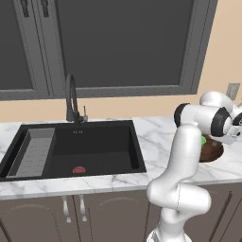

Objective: Place the cup inside the bowl on the dining table and move the bowl to any counter.

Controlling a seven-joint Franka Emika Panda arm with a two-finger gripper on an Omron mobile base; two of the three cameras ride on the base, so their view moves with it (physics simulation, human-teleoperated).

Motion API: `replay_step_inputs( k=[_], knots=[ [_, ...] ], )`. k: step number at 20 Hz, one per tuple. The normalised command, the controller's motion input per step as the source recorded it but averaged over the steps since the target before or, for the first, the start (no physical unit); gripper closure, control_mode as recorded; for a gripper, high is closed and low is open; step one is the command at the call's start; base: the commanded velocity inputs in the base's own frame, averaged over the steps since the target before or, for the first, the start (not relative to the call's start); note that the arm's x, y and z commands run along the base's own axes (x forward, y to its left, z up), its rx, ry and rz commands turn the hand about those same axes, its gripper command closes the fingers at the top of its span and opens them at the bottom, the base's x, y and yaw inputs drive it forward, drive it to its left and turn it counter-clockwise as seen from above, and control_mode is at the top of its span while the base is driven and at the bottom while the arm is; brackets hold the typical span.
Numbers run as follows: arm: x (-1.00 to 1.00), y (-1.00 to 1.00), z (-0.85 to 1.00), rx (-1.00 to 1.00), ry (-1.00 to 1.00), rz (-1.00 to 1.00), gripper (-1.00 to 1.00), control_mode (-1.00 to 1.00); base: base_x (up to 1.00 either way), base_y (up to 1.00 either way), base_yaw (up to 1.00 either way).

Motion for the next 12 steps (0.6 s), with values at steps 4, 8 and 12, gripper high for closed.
replay_step_inputs(
  k=[4,8,12],
  knots=[
    [-0.08,0.00,0.00,0.00,-0.01,-0.01,1.00,-1.00,0.00,0.00,0.00],
    [-0.01,0.00,0.00,0.00,0.00,-0.01,-1.00,-1.00,0.00,0.00,0.00],
    [-0.01,0.00,0.00,0.00,0.00,-0.01,-1.00,-1.00,0.00,0.00,0.00]
  ],
)
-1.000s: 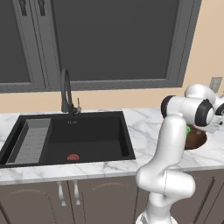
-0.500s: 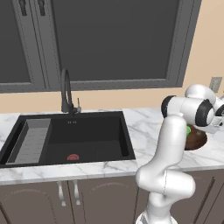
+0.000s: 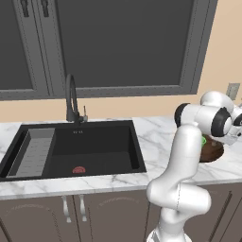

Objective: Place the cup inside the bowl on the dining table and move the bowl to any counter.

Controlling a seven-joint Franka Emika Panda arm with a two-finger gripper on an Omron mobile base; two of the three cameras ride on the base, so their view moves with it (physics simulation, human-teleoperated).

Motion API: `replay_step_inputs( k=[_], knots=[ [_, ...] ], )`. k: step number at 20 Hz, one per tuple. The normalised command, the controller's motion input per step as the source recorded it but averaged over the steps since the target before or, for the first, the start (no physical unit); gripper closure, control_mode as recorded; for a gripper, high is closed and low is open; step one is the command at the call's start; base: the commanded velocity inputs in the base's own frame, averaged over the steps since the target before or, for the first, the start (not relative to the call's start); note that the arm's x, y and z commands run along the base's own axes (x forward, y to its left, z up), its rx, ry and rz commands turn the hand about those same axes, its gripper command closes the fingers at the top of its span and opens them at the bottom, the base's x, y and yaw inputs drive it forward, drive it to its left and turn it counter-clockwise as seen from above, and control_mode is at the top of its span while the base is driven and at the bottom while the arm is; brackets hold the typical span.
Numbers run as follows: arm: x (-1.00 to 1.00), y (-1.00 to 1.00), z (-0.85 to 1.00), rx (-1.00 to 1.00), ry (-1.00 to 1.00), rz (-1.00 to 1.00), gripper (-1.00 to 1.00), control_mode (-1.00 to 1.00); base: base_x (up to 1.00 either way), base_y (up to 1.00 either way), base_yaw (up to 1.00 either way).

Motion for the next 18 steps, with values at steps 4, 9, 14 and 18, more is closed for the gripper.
replay_step_inputs(
  k=[4,9,14,18],
  knots=[
    [0.00,0.00,0.00,0.00,0.00,-0.03,-1.00,-1.00,0.00,0.00,0.00],
    [-0.02,0.00,0.16,0.00,0.00,-0.04,-1.00,-1.00,0.00,0.00,0.00],
    [-0.22,-0.02,0.38,0.00,-0.01,-0.04,-1.00,-1.00,0.00,0.00,0.00],
    [-0.36,0.00,0.47,0.00,-0.02,-0.04,-1.00,-1.00,0.00,0.00,0.00]
  ],
)
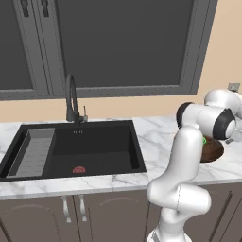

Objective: Place the cup inside the bowl on the dining table and move the bowl to any counter.

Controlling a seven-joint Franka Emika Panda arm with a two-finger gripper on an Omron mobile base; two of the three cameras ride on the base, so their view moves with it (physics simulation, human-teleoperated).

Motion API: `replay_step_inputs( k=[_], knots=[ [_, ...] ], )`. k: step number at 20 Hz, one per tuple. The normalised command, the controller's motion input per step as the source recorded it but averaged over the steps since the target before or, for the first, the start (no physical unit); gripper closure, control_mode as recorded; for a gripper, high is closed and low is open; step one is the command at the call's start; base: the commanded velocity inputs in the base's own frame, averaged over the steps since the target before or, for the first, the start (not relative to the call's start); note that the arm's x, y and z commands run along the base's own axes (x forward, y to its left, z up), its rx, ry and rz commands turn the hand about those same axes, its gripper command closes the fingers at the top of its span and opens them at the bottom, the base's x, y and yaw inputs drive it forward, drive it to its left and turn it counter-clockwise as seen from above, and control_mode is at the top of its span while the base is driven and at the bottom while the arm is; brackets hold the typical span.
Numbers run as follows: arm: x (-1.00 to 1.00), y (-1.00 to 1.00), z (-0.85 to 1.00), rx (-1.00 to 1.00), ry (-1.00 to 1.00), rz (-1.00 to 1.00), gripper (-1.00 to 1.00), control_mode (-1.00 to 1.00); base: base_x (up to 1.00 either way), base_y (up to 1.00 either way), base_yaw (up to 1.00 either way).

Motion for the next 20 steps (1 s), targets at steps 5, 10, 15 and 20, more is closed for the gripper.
replay_step_inputs(
  k=[5,10,15,20],
  knots=[
    [-0.38,0.03,0.55,0.00,-0.04,-0.04,-1.00,-1.00,0.00,0.00,0.00],
    [-0.37,0.31,0.59,-0.02,-0.01,-0.07,-1.00,-1.00,0.00,0.00,0.00],
    [-0.28,0.67,0.41,-0.09,-0.01,-0.10,-1.00,-1.00,0.00,0.00,0.00],
    [-0.45,0.75,0.36,-0.13,-0.06,-0.09,-1.00,-1.00,0.00,0.00,0.00]
  ],
)
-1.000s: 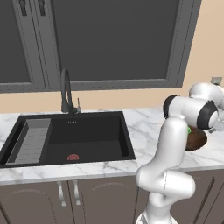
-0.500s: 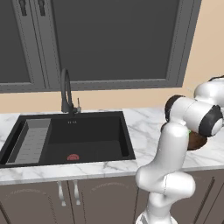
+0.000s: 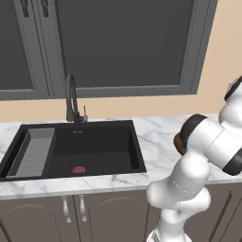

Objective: Place the cup inside the bowl on the dining table and move the bowl to any counter.

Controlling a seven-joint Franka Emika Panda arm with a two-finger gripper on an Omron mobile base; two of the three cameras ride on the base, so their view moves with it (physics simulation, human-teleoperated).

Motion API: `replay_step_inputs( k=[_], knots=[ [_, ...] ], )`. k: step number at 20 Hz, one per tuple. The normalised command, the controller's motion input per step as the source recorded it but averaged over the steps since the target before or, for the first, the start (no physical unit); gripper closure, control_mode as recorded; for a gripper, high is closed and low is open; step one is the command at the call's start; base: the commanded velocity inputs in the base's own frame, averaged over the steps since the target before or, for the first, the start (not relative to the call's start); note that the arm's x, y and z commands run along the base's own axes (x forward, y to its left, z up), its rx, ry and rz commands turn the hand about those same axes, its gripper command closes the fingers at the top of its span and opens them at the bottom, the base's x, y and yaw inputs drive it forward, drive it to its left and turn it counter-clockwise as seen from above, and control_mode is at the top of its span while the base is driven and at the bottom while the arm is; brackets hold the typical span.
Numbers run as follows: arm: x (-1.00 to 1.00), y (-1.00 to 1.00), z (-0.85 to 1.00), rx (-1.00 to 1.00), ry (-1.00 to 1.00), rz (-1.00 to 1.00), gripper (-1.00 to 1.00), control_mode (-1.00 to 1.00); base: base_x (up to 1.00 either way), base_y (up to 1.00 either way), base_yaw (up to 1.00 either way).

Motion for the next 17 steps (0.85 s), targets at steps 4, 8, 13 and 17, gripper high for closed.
replay_step_inputs(
  k=[4,8,13,17],
  knots=[
    [-0.48,0.67,0.31,-0.16,-0.12,-0.08,-1.00,-1.00,0.00,0.00,0.00],
    [-0.38,0.71,0.32,-0.17,-0.12,-0.08,-1.00,-1.00,0.00,0.00,0.00],
    [-0.07,0.86,0.26,-0.20,-0.07,-0.10,-1.00,-1.00,0.00,0.00,0.00],
    [0.00,0.97,0.22,-0.20,-0.01,-0.11,-1.00,-1.00,0.00,0.00,0.00]
  ],
)
